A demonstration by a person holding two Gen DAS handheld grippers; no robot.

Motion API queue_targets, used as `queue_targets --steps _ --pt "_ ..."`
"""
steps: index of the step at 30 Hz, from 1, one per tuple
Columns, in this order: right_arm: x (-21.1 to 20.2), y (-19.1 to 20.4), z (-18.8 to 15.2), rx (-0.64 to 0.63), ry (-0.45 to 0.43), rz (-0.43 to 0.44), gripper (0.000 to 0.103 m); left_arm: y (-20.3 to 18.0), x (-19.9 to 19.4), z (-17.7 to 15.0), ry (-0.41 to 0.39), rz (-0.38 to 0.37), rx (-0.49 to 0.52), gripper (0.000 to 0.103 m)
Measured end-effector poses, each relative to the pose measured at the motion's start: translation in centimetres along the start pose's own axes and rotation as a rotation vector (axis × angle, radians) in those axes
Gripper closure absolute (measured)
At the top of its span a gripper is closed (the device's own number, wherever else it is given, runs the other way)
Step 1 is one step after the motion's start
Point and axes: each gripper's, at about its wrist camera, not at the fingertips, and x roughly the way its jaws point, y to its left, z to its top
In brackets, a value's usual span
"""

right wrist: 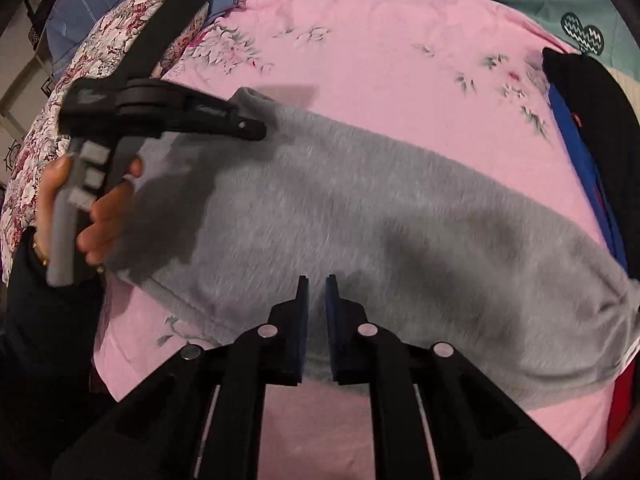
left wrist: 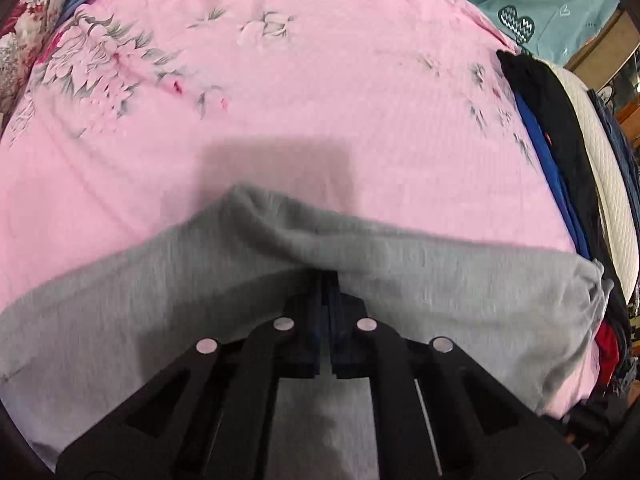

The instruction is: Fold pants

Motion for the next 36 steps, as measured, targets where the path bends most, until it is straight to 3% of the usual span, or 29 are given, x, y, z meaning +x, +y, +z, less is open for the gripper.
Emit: queue_targets --steps 4,10,13,14,17,20,22,24,26,29,30,32,34,36 --pt "1.6 0.1 -0.9 0.053 0.051 0.026 0.093 0.5 0.2 0.0 -0.025 -0.039 0.008 0.098" --pt "2.8 0.9 -0.8 0.065 0.079 -0.020 0.090 2.7 0.1 -0.8 -0.044 -0.150 -0.023 0.098" --pt "2.2 0.8 -0.7 0.109 0.068 0.041 0.070 3.1 -0.3 -0.8 -0.050 -0.188 -0.042 0.098" --pt "1.7 0.6 -0.8 0.121 0.061 0.069 0.058 3.0 -0.3 -0.7 -0.053 -0.186 -0.048 0.098" --pt "-1.1 -0.8 -1.0 0.168 -0.012 0.051 0.050 2.9 -1.4 -1.3 -0.102 -0.105 -0.041 0.098" --pt "-5.0 -4.2 -1.9 0.267 -0.114 -0.013 0.039 2.7 -3.5 -2.7 -0.161 -0.051 -0.019 0.095" --pt "-7.6 -7.4 -3.4 0.367 -0.173 -0.048 0.032 2.9 -5.6 -4.2 -0.188 -0.112 -0.037 0.086" --pt "-9.8 -11.1 -5.2 0.477 -0.217 -0.098 0.028 2.8 -7.3 -6.4 -0.213 -0.141 -0.060 0.068" --pt "-11.4 -14.9 -7.5 0.590 -0.246 -0.155 0.028 2.5 -8.2 -8.7 -0.228 -0.119 -0.052 0.066" --pt "-11.9 -19.7 -10.4 0.727 -0.229 -0.221 0.028 2.9 -7.8 -11.5 -0.188 -0.098 -0.064 0.066" --pt "-11.6 -20.7 -10.9 0.751 -0.218 -0.217 0.028 3.3 -7.5 -12.2 -0.172 -0.087 -0.076 0.066" --pt "-10.6 -22.3 -11.4 0.795 -0.211 -0.111 0.028 4.1 -6.9 -13.0 -0.156 -0.077 -0.097 0.066" --pt "-9.4 -23.7 -11.8 0.833 -0.215 0.022 0.028 5.1 -6.5 -13.3 -0.151 -0.109 -0.124 0.066" --pt "-8.3 -24.6 -11.7 0.871 -0.196 0.062 0.028 5.6 -6.4 -13.4 -0.161 -0.138 -0.143 0.066"
